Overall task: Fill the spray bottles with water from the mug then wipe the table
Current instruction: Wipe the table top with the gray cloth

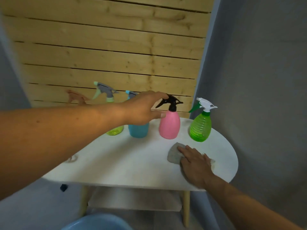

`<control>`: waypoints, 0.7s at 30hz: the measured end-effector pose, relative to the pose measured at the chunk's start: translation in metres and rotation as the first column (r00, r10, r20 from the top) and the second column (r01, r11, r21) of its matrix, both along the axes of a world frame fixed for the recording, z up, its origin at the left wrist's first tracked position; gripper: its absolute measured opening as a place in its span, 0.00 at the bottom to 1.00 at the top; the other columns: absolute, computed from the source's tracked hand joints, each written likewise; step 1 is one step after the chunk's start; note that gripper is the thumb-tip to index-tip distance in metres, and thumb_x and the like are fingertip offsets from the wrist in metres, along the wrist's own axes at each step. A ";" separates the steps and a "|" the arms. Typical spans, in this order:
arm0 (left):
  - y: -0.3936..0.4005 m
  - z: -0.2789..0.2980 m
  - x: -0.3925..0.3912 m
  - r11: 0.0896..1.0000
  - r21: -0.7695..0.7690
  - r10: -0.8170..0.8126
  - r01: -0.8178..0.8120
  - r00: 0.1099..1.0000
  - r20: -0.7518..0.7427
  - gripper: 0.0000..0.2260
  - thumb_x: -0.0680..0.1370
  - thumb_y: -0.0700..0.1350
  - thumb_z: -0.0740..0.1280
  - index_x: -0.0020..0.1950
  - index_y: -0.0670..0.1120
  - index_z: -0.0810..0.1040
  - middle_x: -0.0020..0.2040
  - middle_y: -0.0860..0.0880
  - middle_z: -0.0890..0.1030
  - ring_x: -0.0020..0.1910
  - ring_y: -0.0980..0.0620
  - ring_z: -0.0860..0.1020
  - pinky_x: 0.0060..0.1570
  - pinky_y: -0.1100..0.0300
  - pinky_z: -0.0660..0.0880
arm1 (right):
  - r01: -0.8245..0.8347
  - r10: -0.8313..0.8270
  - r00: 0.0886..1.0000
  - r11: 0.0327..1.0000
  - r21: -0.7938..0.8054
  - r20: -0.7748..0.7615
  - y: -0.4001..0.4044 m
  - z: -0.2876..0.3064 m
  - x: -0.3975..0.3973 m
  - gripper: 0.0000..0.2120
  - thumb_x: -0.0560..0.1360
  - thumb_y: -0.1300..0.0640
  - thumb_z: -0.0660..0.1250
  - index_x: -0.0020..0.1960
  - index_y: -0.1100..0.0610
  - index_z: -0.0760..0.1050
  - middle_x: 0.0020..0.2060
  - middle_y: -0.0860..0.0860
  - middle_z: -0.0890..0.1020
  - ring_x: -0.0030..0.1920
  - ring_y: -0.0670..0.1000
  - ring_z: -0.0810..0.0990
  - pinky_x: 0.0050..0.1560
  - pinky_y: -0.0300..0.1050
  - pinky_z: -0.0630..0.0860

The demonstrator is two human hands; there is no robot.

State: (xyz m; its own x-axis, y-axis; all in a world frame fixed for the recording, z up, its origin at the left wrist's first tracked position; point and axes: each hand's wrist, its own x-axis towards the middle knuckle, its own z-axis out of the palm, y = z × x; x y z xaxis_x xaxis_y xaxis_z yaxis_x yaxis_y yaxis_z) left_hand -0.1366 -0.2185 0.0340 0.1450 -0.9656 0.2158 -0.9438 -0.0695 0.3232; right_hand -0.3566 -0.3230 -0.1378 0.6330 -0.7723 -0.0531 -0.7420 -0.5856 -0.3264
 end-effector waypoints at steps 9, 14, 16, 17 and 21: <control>0.068 0.007 0.037 0.992 -0.072 0.097 -0.099 0.995 -0.027 0.26 0.82 0.50 0.70 0.79 0.55 0.67 0.73 0.48 0.73 0.73 0.48 0.69 0.72 0.50 0.67 | 0.041 -0.037 0.999 0.991 -0.127 0.032 0.097 -0.027 0.082 0.26 0.69 0.48 0.55 0.61 0.52 0.80 0.56 0.58 0.83 0.54 0.65 0.83 0.55 0.73 0.75; 0.094 0.004 0.051 0.994 -0.038 0.103 -0.105 0.993 -0.051 0.24 0.82 0.47 0.70 0.76 0.58 0.69 0.75 0.52 0.71 0.74 0.51 0.67 0.73 0.53 0.66 | -0.198 0.198 0.980 0.980 -0.029 0.005 0.140 -0.008 0.128 0.26 0.83 0.48 0.50 0.81 0.43 0.54 0.81 0.50 0.56 0.80 0.57 0.54 0.78 0.64 0.45; 0.102 0.002 0.055 0.993 -0.012 0.117 -0.117 0.993 -0.028 0.25 0.83 0.47 0.69 0.78 0.57 0.67 0.77 0.51 0.69 0.76 0.50 0.65 0.74 0.52 0.64 | -0.293 0.293 0.956 0.956 -0.015 0.010 0.149 -0.005 0.144 0.25 0.85 0.48 0.50 0.81 0.41 0.52 0.82 0.48 0.53 0.81 0.56 0.50 0.79 0.62 0.41; 0.105 0.000 0.058 0.992 0.006 0.130 -0.130 0.991 -0.011 0.26 0.83 0.47 0.68 0.79 0.56 0.66 0.77 0.50 0.68 0.77 0.49 0.64 0.74 0.52 0.64 | -0.341 0.341 0.940 0.940 -0.005 0.020 0.154 -0.005 0.153 0.25 0.85 0.48 0.50 0.81 0.41 0.53 0.82 0.48 0.53 0.81 0.55 0.50 0.79 0.62 0.41; 0.113 -0.006 0.064 0.985 0.057 0.160 -0.161 0.987 0.013 0.27 0.83 0.46 0.67 0.81 0.55 0.63 0.79 0.50 0.66 0.79 0.48 0.62 0.74 0.54 0.60 | -0.488 0.488 0.873 0.873 0.001 0.009 0.164 -0.001 0.175 0.24 0.85 0.49 0.51 0.80 0.39 0.55 0.82 0.47 0.54 0.81 0.54 0.51 0.78 0.61 0.41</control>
State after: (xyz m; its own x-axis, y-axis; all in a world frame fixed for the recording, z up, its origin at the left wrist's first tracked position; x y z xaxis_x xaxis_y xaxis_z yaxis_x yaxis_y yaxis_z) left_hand -0.0731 -0.1060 0.0277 0.2977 -0.9408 0.1621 -0.9216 -0.2389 0.3059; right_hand -0.1820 -0.1590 -0.1383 0.9298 -0.3649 -0.0481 -0.3593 -0.8714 -0.3340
